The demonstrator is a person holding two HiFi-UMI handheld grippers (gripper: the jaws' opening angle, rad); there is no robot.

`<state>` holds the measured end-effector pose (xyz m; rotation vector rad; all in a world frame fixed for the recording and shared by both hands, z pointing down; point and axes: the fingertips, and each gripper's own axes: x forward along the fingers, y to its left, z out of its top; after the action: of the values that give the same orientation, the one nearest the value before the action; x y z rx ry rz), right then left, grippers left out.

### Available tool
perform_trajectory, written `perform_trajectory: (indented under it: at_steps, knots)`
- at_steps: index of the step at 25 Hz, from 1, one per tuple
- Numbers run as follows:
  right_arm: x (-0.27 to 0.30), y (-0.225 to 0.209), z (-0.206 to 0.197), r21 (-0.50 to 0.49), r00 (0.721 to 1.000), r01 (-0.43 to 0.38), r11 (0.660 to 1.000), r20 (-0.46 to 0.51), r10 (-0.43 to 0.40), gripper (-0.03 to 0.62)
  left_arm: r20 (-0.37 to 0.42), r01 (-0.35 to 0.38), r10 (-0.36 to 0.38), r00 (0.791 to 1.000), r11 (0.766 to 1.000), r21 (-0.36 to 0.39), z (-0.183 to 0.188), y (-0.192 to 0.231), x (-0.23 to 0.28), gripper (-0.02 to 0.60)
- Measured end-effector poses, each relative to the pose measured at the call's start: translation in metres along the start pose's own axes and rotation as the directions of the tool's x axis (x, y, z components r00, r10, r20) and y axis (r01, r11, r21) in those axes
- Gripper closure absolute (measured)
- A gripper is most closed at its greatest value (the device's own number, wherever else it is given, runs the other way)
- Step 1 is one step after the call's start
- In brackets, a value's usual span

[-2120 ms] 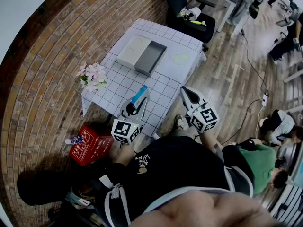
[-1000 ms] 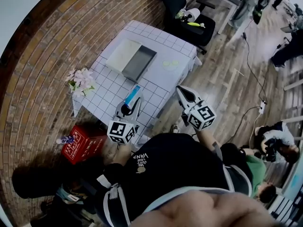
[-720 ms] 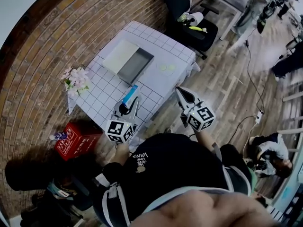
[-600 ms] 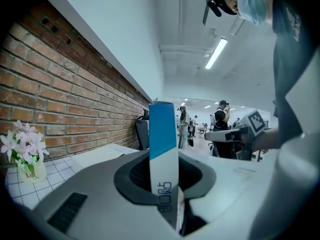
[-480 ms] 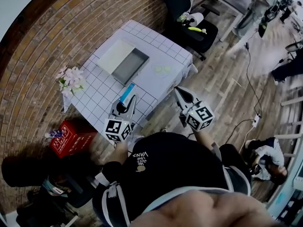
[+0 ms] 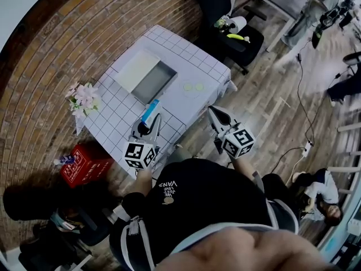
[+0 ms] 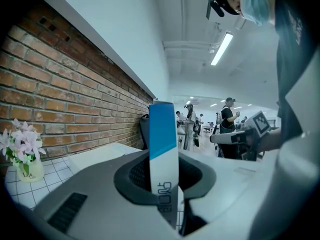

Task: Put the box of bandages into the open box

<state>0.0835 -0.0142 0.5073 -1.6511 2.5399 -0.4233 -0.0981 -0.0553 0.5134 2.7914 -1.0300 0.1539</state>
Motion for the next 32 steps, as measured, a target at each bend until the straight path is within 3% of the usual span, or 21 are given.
perform_trajectory:
  at_steps: [11,25,32]
  knots:
    - [0.053,-0.007,0.022,0.001,1.000,0.010,1.000,0.009,-0.010,0.599,0.008,0.017,-0.017,1.000,1.000,0.014,0.024,0.043,0.028,0.503]
    - [0.133,0.019,0.016,-0.011,0.999,-0.045,0.999,-0.016,0.045,0.600,-0.004,-0.056,0.056,0.998,0.998,-0.019,0.008,0.109,-0.001,0.503]
    - [0.149,0.013,0.016,-0.018,0.995,-0.093,0.996,-0.042,0.092,0.600,-0.010,-0.111,0.111,0.994,0.993,-0.029,0.005,0.121,0.006,0.503]
